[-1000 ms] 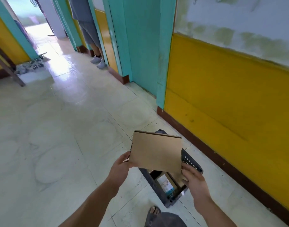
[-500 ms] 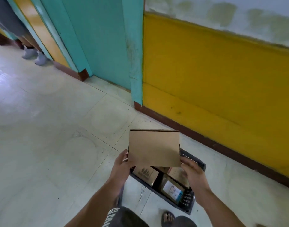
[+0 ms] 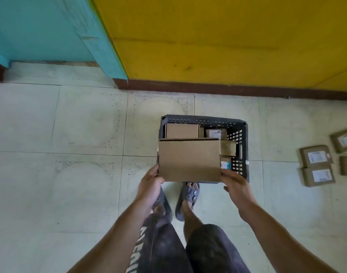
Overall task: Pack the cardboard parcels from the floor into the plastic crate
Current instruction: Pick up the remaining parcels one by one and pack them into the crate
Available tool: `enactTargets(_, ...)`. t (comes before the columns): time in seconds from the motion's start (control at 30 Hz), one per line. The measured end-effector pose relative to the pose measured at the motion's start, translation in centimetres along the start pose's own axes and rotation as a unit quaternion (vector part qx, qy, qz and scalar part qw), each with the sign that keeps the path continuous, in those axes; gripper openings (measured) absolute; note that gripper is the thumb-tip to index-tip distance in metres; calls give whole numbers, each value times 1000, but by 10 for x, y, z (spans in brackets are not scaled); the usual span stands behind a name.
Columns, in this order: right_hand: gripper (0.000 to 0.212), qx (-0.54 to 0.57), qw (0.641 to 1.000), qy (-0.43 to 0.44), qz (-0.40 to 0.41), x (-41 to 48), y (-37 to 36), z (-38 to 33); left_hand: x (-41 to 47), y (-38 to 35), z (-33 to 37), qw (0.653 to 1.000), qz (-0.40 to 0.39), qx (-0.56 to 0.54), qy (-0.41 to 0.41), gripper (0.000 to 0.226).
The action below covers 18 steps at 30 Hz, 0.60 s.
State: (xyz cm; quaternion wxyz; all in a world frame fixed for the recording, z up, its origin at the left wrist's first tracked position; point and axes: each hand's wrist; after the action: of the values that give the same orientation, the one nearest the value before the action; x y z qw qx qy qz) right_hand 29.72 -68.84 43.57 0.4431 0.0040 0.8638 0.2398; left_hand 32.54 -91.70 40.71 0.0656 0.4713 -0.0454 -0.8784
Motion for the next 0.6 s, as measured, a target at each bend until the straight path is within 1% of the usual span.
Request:
enactTargets(0.17,41,-15,999,-33,-6,76,-28,39,85,-24,-43,998,-10,29,58,35)
enactTargets(0.27,32,-32,998,-53,-19,133,-49,68,140,-40,-68,994,-9,40,103,26)
enactTargets(0.3,26,-38,997,-55,-26,154,-56,78,163,-46,-82,992,-6,45,116,29)
enactTargets(0.33,20,-52,996,-65,-33,174,-63,88,183,-52,-93,989,4,50,136,39)
enactTargets(0.37,19,-64,995,-64,-42,195,-71,98,202,-58,-105,987,20,60,147,48)
enactTargets(0.4,23,-67,994,-72,-48,214,-78,108,220,-64,-116,983,30,82,161,50)
enactTargets(0.47,32,-71,992,-86,-58,247,-92,125,248,-76,-130,979,50,112,165,37)
enactTargets(0.53,33,-91,989,-101,-58,272,-105,138,269,-86,-135,974,72,141,162,26)
enactTargets(0.6,34,-117,986,-101,-61,288,-116,146,287,-93,-139,967,84,178,163,25)
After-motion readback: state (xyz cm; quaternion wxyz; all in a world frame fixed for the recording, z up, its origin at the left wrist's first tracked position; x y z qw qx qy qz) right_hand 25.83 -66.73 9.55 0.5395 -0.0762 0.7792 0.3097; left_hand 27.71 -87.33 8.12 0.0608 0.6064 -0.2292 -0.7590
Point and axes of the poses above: each hand's wrist, its own x-axis towards the middle knuckle, its own y-axis out of the back of the hand, z = x × y, and after that the axes turned 4 degrees about -x, right-handed
